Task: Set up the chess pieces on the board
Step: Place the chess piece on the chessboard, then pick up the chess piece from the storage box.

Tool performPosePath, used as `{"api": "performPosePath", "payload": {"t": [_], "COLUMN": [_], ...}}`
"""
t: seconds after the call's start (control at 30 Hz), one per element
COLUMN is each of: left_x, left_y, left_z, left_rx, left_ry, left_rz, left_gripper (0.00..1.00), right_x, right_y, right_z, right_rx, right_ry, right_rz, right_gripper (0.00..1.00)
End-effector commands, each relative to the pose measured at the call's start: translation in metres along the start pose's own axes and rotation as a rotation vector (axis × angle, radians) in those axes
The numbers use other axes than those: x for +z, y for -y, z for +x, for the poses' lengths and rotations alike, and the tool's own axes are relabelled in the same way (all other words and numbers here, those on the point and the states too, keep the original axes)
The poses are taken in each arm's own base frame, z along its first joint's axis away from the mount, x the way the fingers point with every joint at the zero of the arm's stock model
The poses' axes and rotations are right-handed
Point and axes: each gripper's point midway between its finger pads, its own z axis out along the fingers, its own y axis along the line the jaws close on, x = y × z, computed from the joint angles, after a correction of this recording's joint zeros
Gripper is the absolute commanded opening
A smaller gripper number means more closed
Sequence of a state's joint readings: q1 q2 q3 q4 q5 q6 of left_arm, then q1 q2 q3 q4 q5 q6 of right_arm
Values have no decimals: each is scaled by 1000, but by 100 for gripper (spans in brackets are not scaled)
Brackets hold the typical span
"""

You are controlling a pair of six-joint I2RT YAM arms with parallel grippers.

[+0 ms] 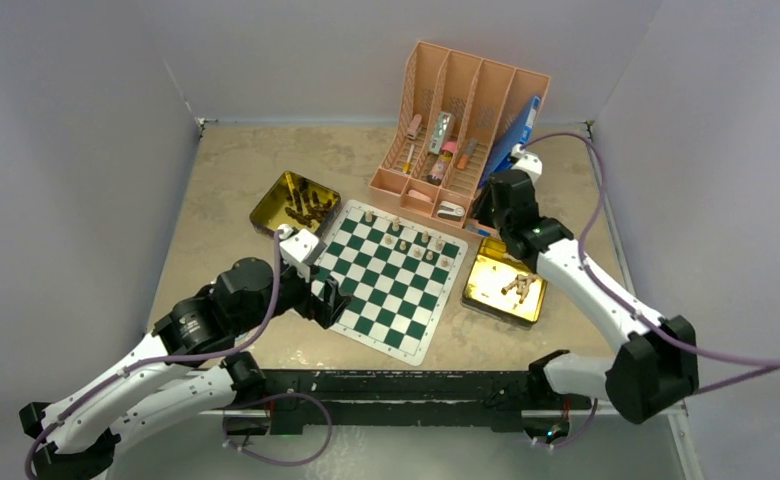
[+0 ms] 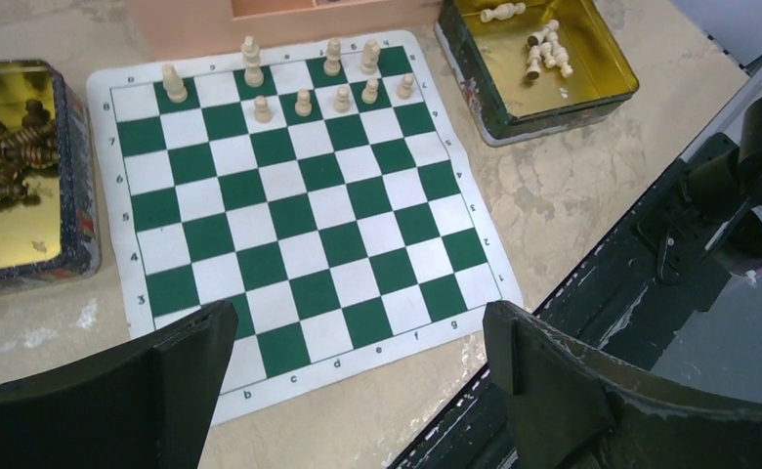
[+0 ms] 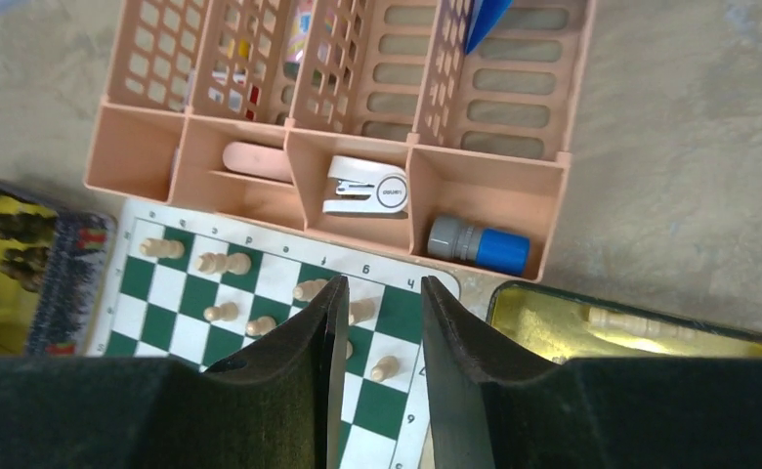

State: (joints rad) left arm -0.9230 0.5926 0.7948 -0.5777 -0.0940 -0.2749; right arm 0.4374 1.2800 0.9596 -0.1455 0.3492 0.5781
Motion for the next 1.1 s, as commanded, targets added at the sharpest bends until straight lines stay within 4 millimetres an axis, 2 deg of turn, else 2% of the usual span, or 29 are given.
{"api": "performPosePath", "payload": {"t": [0.0,0.07,0.17,0.53,0.73,1.07], "left_x": [-6,-5,-2,-3,-3,-7], "left_y": [-3,-4,-2,-7,-8,-7], "left_z": [-12,-6,4,12,13,11], "left_rx": [-91,-122,-150,-164,-166,-171], "left_ry": [20,5,-18,-35,-33,-15], "left_rz": [-48,-53,-46,-72,-81,-65], "left_gripper": [98,98,98,97,96,96], "right_x": [-29,-39,-47,-53,-50,-26], "right_y": [15,24,40,116,152,173], "right_z": [-22,-30,-30,-12,13,71], "right_rx": [112,159,217,380,461,594], "right_ry": [66,107,119,158,121,-43], "right_rz": [41,77,137,407,557,602], "right_gripper": [36,36,36,34,34,33]}}
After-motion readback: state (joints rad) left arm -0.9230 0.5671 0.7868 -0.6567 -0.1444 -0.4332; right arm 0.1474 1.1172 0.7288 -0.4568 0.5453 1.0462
